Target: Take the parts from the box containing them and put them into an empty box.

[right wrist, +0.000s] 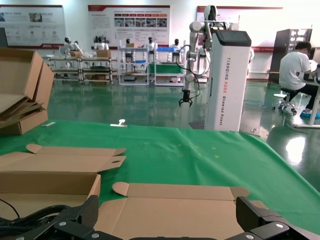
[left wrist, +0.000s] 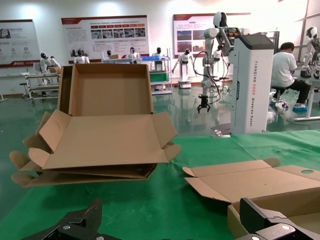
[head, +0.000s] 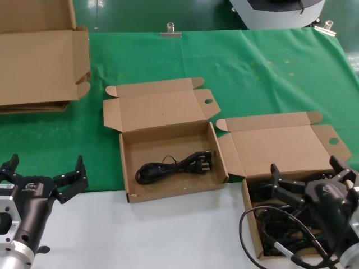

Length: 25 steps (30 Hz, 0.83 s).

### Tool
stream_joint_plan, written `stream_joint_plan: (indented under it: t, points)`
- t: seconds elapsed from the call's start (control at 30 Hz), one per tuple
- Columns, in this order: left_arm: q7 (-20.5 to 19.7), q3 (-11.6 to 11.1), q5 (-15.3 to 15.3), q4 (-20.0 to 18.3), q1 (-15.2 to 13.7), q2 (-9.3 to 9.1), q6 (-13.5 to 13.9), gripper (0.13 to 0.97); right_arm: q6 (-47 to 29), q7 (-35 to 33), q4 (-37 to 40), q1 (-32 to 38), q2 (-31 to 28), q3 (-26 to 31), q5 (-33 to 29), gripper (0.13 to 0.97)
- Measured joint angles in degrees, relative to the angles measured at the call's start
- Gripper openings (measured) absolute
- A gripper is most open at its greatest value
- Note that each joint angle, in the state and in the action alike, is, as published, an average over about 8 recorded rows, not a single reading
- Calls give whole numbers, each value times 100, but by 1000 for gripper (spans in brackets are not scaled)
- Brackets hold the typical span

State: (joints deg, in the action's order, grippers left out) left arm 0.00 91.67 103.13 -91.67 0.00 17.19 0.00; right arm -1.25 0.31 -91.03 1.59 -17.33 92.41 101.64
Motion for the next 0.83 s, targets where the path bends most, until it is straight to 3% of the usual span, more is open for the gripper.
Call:
stream_joint_plan:
  t: [0.83]
  points:
    - [-1,0,0,0,0,0,0,966,0,0,0,0,0,0,0,966]
